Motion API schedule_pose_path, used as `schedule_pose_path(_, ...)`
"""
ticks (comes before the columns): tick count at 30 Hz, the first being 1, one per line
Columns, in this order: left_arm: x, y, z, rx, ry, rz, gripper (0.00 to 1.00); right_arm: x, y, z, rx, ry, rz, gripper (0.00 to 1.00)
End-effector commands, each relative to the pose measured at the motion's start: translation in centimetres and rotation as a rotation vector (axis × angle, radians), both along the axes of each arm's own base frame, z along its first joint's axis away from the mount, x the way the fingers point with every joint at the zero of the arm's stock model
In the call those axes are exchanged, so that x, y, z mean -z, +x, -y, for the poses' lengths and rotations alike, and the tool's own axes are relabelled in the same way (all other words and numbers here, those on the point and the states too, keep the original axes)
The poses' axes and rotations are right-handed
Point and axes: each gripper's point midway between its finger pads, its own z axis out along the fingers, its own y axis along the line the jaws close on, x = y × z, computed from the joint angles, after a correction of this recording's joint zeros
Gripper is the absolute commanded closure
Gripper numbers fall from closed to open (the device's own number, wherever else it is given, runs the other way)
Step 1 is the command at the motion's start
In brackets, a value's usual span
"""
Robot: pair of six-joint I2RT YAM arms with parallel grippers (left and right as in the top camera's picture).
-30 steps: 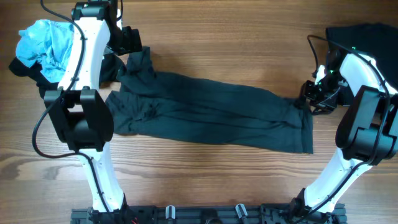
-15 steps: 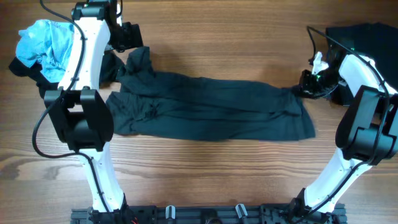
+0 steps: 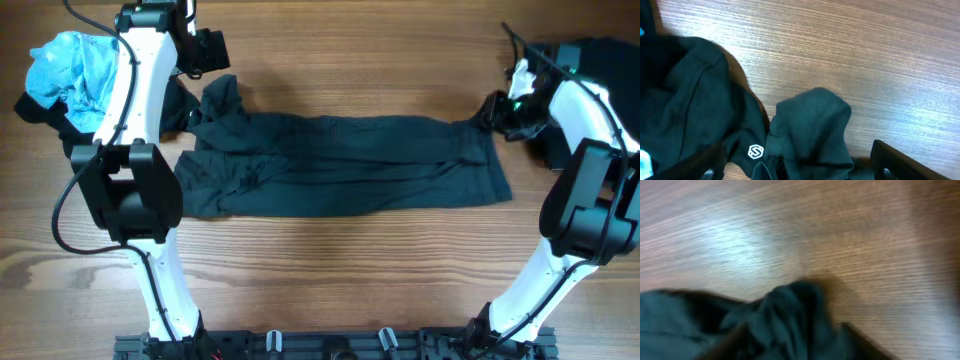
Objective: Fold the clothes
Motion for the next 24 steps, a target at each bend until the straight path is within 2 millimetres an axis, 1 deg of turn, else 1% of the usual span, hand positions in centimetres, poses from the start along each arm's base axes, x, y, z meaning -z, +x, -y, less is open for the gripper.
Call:
schedule_pose_path(1, -1.2, -0.5, 0.5, 0.008, -0.025, 0.005, 0.09, -4.4, 2.2, -0.1, -0.07, -0.004, 0.089, 0.34)
schedule_pose_path(2, -1.1, -0.7, 0.7, 0.014, -0.04, -0.003, 0.08, -4.8, 2.3, -0.4, -0.096, 0.006, 0.099, 0.34)
schedule_pose_path(4, -1.0, -1.2, 1.5, 0.03, -0.083, -0.023, 0.08, -4.9, 1.6, -1.2, -0.148, 0.039, 0.089, 0.34)
schedule_pose_path(7, -0.8, -1.9, 2.6, 0.05, -0.14, -0.055, 0.08, -3.8, -0.5, -1.8, -0.183, 0.064, 0.013, 0.34)
schedule_pose_path(9, -0.8, -2.2, 2.7, 0.052, -0.148, -0.067, 0.07, -3.2, -1.5, -1.9, -0.193, 0.064, -0.028, 0.32)
schedule_pose_path(11, -0.7, -2.5, 2.7, 0.051, -0.148, -0.08, 0.07, -2.4, -2.8, -1.5, -0.198, 0.037, -0.081, 0.31)
schedule_pose_path(15, -0.6, -2.9, 2.7, 0.05, -0.148, -0.095, 0.07, -0.3, -5.1, 0.0, -0.179, -0.031, -0.174, 0.3)
schedule_pose_path(17, -0.6, -2.9, 2.7, 0.05, -0.148, -0.096, 0.07, 0.7, -5.6, 0.6, -0.169, -0.058, -0.193, 0.28)
schedule_pose_path(19, -0.5, -2.9, 2.7, 0.05, -0.148, -0.096, 0.07, 1.6, -6.0, 0.8, -0.166, -0.074, -0.198, 0.27)
schedule_pose_path(24, -0.5, -2.9, 2.7, 0.05, -0.148, -0.097, 0.07, 2.4, -6.0, 0.6, -0.172, -0.073, -0.188, 0.27)
